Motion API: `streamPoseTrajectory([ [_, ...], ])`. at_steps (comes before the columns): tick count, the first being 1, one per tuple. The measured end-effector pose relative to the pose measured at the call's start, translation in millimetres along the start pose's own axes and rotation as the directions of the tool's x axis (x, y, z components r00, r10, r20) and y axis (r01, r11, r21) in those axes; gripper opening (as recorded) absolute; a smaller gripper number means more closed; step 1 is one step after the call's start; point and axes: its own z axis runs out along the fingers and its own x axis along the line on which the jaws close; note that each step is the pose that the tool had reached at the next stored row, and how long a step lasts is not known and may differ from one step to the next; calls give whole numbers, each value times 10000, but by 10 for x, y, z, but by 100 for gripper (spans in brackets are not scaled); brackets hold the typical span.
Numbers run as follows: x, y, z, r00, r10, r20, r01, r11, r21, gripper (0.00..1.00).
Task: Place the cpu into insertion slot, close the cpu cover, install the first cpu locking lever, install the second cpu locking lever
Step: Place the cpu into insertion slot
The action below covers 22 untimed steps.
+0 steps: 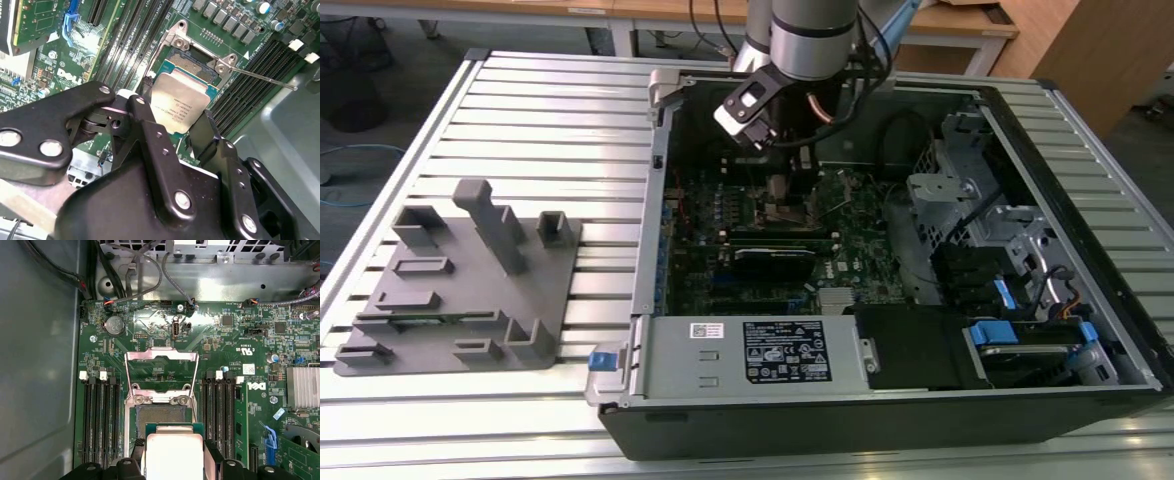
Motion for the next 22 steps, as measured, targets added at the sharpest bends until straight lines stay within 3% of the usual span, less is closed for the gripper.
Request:
streamPoseTrajectory([
  [7, 0, 2, -30, 10000, 36, -1, -36, 10000, 3, 54],
  [11, -1, 2, -30, 9986, 520, 36, -520, 9986, 11, 54],
  [18, -1, 2, -29, 9985, 547, 38, -547, 9985, 11, 54],
  [22, 0, 2, -27, 9963, 855, 58, -855, 9963, 13, 54],
])
